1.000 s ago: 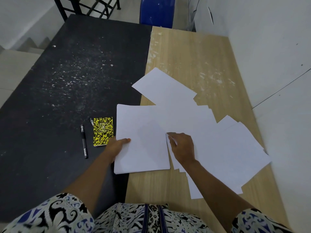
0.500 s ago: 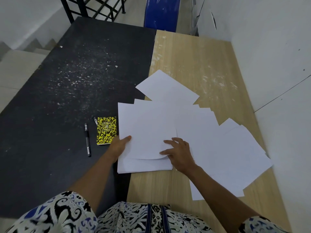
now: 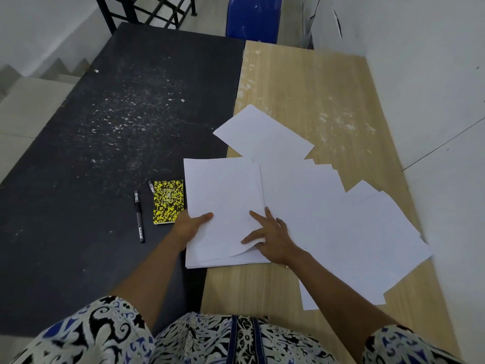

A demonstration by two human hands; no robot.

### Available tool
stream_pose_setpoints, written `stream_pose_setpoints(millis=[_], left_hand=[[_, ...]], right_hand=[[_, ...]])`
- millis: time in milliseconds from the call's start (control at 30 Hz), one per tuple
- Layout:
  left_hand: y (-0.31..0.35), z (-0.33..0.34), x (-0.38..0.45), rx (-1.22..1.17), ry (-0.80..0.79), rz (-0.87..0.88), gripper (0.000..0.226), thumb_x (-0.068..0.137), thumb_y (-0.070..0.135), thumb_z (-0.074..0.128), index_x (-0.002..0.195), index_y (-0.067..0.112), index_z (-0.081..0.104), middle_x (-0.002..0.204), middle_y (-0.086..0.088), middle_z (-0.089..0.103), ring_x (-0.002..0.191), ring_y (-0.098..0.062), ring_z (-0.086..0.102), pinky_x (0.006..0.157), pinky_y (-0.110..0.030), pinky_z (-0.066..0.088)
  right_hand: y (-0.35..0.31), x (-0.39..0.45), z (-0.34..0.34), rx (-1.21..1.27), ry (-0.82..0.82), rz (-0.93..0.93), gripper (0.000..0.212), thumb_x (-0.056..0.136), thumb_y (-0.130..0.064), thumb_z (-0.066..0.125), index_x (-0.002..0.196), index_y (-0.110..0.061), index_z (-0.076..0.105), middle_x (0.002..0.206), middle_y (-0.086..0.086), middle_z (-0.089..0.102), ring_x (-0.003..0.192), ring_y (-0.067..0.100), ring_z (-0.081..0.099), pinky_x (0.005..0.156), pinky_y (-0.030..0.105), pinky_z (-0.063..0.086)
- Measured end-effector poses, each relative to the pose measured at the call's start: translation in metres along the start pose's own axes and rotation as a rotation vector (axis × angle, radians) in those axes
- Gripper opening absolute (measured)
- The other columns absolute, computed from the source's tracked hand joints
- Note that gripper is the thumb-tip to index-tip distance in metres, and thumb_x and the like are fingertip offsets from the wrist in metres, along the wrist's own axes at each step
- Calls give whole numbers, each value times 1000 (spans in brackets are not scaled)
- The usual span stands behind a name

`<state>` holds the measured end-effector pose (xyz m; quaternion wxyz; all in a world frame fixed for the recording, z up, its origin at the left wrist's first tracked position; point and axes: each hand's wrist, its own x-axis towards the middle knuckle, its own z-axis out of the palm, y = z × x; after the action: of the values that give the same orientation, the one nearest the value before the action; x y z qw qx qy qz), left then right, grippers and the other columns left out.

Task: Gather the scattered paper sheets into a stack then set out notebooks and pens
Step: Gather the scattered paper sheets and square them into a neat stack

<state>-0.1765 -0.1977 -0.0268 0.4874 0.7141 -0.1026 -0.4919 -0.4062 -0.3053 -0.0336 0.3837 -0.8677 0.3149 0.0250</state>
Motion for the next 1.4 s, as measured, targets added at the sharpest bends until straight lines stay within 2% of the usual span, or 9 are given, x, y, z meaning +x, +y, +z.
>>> stream_pose_setpoints(millis=[133, 267, 400, 600, 733, 867, 1133, 1267, 1400], left_hand=[[-2, -1, 1, -10, 3, 1, 41, 80, 13, 77, 118, 6, 63, 116, -11, 68, 101, -28, 66, 86, -38, 53], [-2, 4, 2, -27, 46, -5, 39, 80, 12, 76, 117, 7, 64, 111, -8, 68, 98, -27, 66, 87, -40, 53], [-2, 7, 4, -24, 73, -6, 38, 81, 12, 76, 116, 7, 63, 107, -7, 67, 91, -23, 65, 81, -37, 52], [-4, 5, 6, 48, 49, 0, 40, 80, 16, 78, 116, 9, 63, 107, -6, 68, 95, -26, 66, 85, -42, 53], [-3, 15, -5, 120, -36, -14, 33, 81, 16, 76, 111, 8, 65, 101, -5, 70, 86, -22, 68, 68, -33, 54], [-13, 38, -20, 159, -85, 0, 34, 80, 16, 77, 112, 9, 64, 100, -2, 69, 86, -18, 67, 66, -29, 53], [-33, 58, -38, 111, -20, 46, 49, 81, 17, 76, 125, 5, 58, 119, -8, 64, 104, -27, 62, 90, -41, 51], [-34, 54, -43, 94, -34, 10, 48, 81, 16, 76, 124, 5, 59, 113, -6, 64, 96, -24, 63, 83, -38, 50], [-38, 50, -50, 104, -37, 13, 49, 81, 18, 77, 124, 6, 59, 115, -7, 64, 96, -24, 63, 83, -38, 50]], right_hand=[[-5, -3, -10, 98, 60, 106, 49, 68, -51, 45, 112, -40, 63, 153, -13, 30, 146, 11, 7, 115, 41, 0], [12, 11, -17, -103, 402, 225, 48, 80, -42, 59, 125, -23, 58, 149, 3, 39, 141, 22, 31, 109, 44, 19], [36, 12, -22, -342, 431, 605, 79, 89, -54, 53, 151, -17, 21, 160, 15, 9, 148, 33, 4, 112, 55, 12], [70, -21, -20, -182, 510, 1036, 100, 82, -77, 33, 154, -16, -3, 159, 22, -8, 146, 41, -7, 114, 62, 3], [79, -44, -13, -172, 546, 961, 87, 90, -67, 33, 154, -13, 7, 160, 19, 2, 148, 35, -1, 116, 56, 5], [86, -68, -18, -119, 646, 848, 75, 96, -52, 41, 152, -8, 18, 160, 13, 17, 148, 30, 12, 119, 48, 15], [83, -112, 12, -209, 523, 789, 113, 72, -88, 37, 154, -15, 11, 162, 10, 3, 149, 28, -3, 116, 54, -1], [84, -117, 14, -204, 505, 796, 84, 90, -69, 34, 154, -19, 13, 163, 1, 5, 150, 23, -1, 116, 54, 1], [82, -119, 5, -241, 596, 818, 55, 100, -43, 37, 149, -20, 31, 159, -1, 24, 147, 22, 18, 113, 58, 11]])
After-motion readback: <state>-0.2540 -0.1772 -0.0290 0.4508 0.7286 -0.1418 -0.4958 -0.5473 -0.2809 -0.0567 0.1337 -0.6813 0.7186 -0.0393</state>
